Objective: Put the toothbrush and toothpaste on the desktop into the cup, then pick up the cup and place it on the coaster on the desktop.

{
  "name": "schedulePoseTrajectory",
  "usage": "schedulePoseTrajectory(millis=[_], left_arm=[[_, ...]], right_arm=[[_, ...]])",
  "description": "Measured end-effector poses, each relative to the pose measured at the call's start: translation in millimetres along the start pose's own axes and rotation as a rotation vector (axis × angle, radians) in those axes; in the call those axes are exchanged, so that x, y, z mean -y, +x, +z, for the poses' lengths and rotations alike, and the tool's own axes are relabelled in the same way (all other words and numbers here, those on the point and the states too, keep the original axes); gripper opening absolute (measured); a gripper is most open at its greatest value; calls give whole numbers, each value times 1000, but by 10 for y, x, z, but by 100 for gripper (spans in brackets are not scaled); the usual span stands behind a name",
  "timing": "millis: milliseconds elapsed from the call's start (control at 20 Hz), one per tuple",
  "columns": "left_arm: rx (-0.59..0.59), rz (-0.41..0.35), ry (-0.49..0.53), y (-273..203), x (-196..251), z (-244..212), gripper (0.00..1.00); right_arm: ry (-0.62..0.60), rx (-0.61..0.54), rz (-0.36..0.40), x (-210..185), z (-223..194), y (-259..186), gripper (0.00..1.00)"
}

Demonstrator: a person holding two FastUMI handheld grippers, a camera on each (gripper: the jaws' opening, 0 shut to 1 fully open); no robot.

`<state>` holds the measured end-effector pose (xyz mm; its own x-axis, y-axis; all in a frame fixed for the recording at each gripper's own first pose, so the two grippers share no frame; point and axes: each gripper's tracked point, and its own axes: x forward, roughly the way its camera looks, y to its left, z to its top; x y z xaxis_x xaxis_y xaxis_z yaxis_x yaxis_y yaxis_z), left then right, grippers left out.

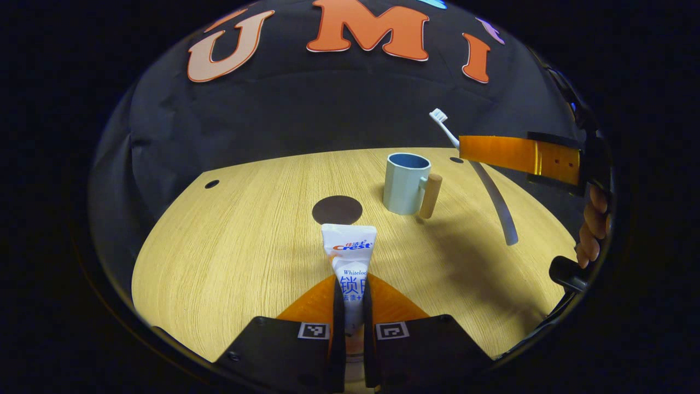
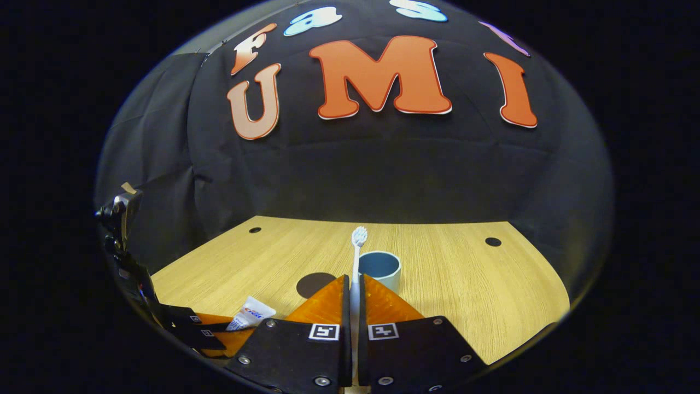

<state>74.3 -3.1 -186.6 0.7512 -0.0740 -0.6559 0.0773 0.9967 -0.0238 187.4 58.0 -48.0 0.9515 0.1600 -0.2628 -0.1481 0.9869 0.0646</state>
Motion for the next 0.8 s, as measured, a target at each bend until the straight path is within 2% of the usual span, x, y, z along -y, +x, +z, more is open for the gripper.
schedulePoseTrajectory(millis=[50,300,350,400,550,600,750,800], left_arm=[[10,-6,-3,-13,-5,19,17],[33,-4,5,-50,-16,52,17],[37,-4,4,-60,-23,63,20],[45,-7,3,-65,-22,76,17],[61,-5,9,-120,-53,128,17],[64,-5,10,-130,-66,141,20],[78,-1,12,-91,-113,189,20],[81,-4,11,-54,-114,201,17]], right_arm=[[16,34,2,10,89,51,5],[11,141,13,57,418,266,5],[8,168,18,51,496,292,5],[3,196,25,39,582,323,5],[-4,260,32,36,757,401,5],[-1,276,36,42,798,430,5],[2,341,49,58,925,502,5],[-2,358,56,60,943,526,5]])
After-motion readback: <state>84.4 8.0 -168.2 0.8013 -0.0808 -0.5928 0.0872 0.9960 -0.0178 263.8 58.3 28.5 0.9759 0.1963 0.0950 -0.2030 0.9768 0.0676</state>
